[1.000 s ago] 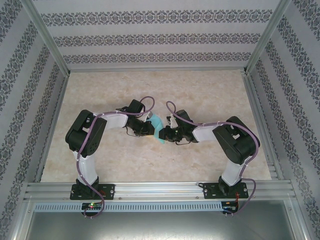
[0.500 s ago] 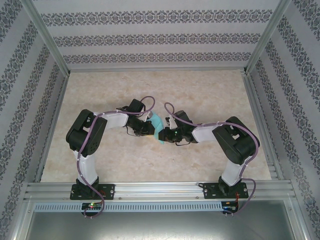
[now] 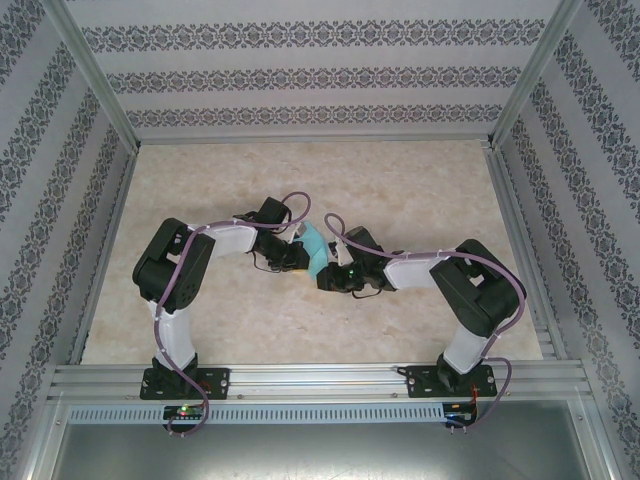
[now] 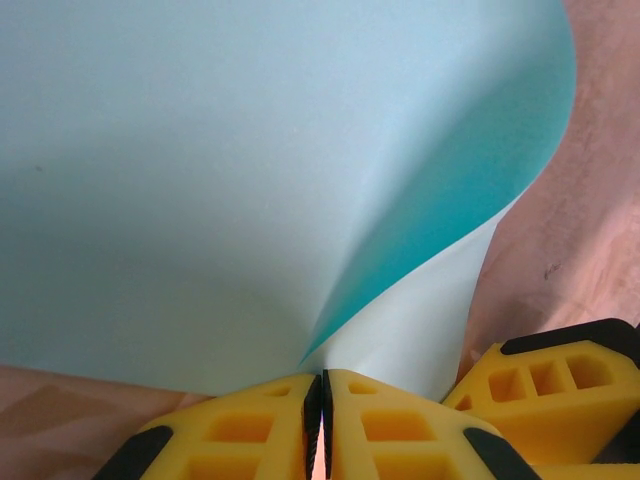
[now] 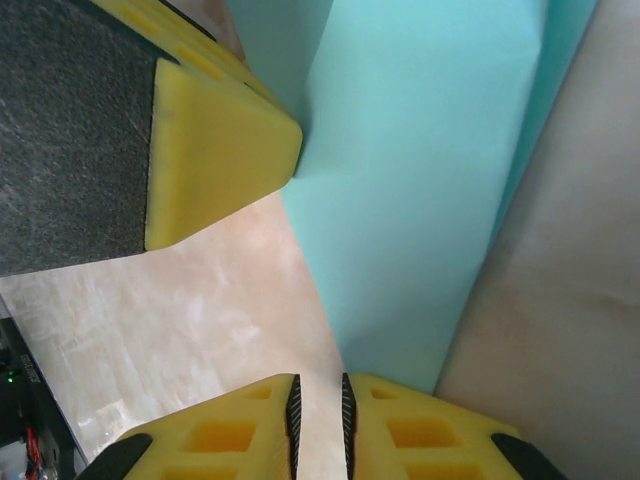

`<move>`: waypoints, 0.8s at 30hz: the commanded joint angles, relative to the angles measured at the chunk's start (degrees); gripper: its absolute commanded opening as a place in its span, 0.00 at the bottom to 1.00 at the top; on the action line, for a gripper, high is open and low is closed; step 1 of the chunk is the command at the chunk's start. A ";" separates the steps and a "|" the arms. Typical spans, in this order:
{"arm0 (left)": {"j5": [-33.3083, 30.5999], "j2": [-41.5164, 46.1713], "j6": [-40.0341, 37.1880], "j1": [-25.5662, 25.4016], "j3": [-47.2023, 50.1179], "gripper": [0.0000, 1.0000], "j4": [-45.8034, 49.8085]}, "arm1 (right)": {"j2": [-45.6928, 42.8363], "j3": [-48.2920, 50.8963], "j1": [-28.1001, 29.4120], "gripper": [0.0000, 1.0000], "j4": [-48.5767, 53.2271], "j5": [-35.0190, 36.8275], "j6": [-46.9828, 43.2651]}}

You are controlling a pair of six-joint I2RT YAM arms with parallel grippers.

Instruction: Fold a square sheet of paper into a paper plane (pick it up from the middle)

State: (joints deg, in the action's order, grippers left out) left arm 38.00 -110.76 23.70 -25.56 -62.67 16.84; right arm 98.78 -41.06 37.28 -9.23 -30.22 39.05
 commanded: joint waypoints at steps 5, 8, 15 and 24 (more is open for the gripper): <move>-8.88 -5.31 -2.24 -0.65 1.01 0.17 1.58 | 0.01 2.01 1.45 0.21 2.27 0.68 -0.11; -8.88 -5.45 -2.34 -0.63 0.93 0.16 1.70 | -0.54 2.80 1.84 0.21 2.75 0.89 -0.27; -8.74 -5.77 -2.50 -0.63 0.70 0.17 1.88 | -3.19 4.10 3.10 0.21 5.86 1.91 -0.80; -7.76 -5.12 -4.13 -0.64 0.15 0.17 2.95 | -9.02 4.06 -0.94 0.21 0.81 0.77 2.51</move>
State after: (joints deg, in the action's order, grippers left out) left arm 38.41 -111.31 22.20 -25.56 -63.72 18.33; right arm 92.90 -37.21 38.50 -6.61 -28.80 39.64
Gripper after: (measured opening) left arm 0.165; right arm 0.209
